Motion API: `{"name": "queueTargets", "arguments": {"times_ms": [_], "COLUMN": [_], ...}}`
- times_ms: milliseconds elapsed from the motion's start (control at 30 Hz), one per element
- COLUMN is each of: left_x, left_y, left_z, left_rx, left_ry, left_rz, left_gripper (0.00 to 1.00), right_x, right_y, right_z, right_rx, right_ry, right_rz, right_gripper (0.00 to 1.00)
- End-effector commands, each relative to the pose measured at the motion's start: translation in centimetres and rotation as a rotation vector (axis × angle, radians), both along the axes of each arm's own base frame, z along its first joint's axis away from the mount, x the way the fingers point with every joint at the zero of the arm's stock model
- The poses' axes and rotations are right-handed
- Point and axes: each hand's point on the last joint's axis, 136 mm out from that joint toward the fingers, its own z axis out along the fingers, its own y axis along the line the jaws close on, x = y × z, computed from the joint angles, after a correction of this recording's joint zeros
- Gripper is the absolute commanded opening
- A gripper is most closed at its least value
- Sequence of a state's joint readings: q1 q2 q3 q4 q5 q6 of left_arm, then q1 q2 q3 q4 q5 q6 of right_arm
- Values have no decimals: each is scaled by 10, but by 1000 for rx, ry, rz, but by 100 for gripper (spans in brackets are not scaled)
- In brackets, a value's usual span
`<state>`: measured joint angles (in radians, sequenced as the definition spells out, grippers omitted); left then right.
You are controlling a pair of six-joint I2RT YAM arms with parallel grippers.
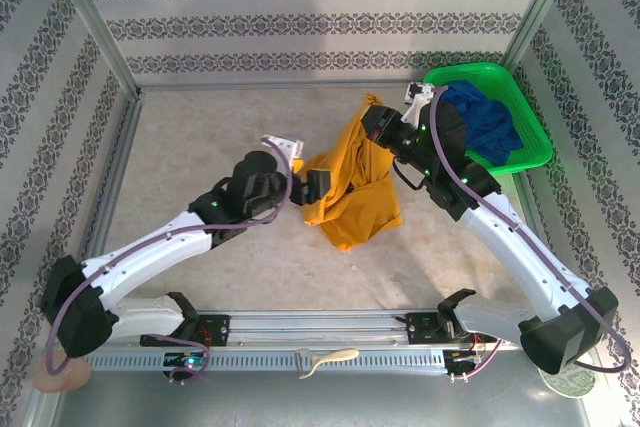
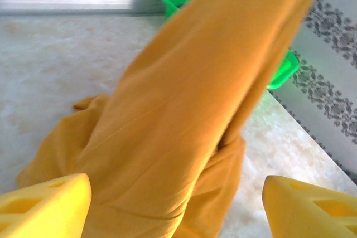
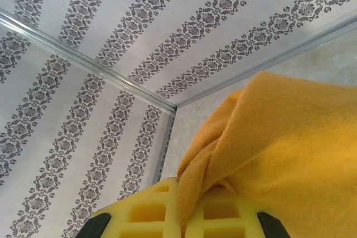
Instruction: Fold the inside-out t-shirt
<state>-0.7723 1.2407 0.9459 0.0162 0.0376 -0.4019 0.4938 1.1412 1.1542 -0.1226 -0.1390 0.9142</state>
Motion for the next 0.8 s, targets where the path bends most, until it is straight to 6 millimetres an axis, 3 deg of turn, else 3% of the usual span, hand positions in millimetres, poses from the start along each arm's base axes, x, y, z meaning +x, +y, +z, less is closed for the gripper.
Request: {"name": "queueTargets", "arguments": {"times_ms": [0, 200, 467, 533, 700, 767], "left_x": [12, 25, 46, 50, 67, 76], "left_y": [-18, -39, -15, -10, 2, 2], "left_z": [-8, -31, -34, -34, -43, -43], "left_rx": [120, 171, 216, 211, 193, 180], "left_ry": [-73, -95, -140, -139, -114, -109], "left_rz": [-11, 9, 167, 180, 213, 215], "left_gripper": [82, 86, 80, 74, 37, 37], "right_x": [-9, -13, -15, -15, -17, -18], "right_y": [5, 9, 6, 6, 7, 7], "right_z": [25, 22, 20, 20, 24, 25], "right_rx": [47, 30, 24, 24, 35, 45], "right_ry": [-78, -73, -71, -71, -73, -71], "right_rz": [14, 22, 18, 18, 26, 29], "right_gripper": [0, 0, 0, 0, 0, 0]}}
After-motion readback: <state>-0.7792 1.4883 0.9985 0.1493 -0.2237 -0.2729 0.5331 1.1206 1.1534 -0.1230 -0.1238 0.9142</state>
